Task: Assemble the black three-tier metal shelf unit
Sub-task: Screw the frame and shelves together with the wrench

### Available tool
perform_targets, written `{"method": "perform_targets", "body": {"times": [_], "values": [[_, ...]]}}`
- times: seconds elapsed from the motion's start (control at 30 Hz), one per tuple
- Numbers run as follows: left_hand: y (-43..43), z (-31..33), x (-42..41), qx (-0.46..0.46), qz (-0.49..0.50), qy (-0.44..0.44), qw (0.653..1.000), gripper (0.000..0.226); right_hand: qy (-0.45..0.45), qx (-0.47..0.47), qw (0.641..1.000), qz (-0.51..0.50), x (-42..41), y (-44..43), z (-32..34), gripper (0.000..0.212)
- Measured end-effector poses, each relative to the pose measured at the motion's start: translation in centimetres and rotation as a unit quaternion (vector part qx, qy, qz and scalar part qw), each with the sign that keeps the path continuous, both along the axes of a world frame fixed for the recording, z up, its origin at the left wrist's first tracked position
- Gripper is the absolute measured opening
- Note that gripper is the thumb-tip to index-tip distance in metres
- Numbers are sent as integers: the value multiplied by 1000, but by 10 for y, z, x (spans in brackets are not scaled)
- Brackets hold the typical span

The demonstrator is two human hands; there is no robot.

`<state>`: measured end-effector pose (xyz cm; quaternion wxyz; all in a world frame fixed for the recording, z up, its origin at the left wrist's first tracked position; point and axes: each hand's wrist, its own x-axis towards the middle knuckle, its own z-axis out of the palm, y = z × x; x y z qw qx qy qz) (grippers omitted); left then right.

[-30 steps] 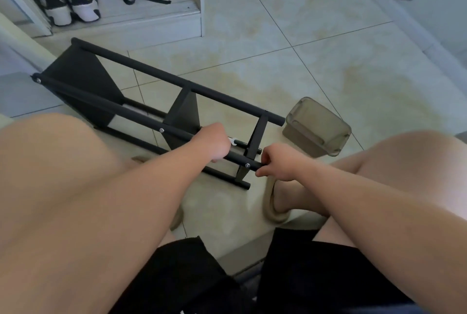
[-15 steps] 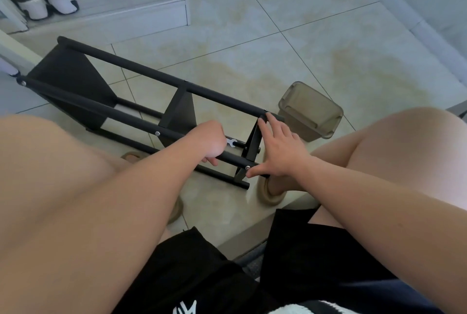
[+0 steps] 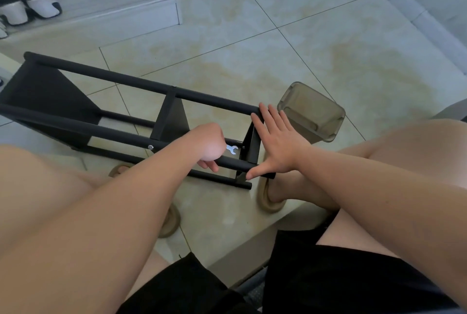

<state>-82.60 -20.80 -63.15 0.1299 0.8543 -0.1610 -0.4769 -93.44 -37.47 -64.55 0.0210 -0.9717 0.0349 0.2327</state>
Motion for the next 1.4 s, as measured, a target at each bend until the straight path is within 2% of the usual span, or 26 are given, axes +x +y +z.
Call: {"method": "perform_targets", "body": {"times": [0.2, 0.3, 0.43, 0.53, 0.67, 0.77, 0.87, 0.97, 1.17, 1.4], "values": [[-13, -6, 20, 12, 9, 27, 1000, 28, -19, 9, 999, 33, 16, -15, -9, 153], [-20, -4, 36, -13, -3, 42, 999, 20, -19, 9, 999, 46, 24, -23, -11, 154], [-31, -7, 48, -61, -41, 14, 997, 9, -23, 12, 998, 57, 30, -27, -13, 153], [-34, -12, 48, -95, -59, 34, 993, 8, -34, 20, 998, 55, 30, -26, -17, 153], [-36, -20, 44, -95, -75, 51, 991, 8, -45, 30, 997, 51, 29, -26, -19, 153], [-38, -25, 42, -123, -2, 98, 988, 9, -49, 35, 997, 52, 29, -26, -20, 152], [-41, -27, 38, -163, 115, 159, 967, 4, -53, 37, 997, 51, 29, -25, -20, 152], [-42, -31, 33, -169, 179, 199, 949, 5, -55, 41, 996, 49, 29, -25, -20, 152], [-42, -30, 30, -170, 205, 165, 950, 17, -57, 39, 997, 46, 29, -25, -20, 151], [-46, -29, 28, -192, 259, 174, 930, 25, -63, 43, 996, 44, 29, -24, -20, 151]]}}
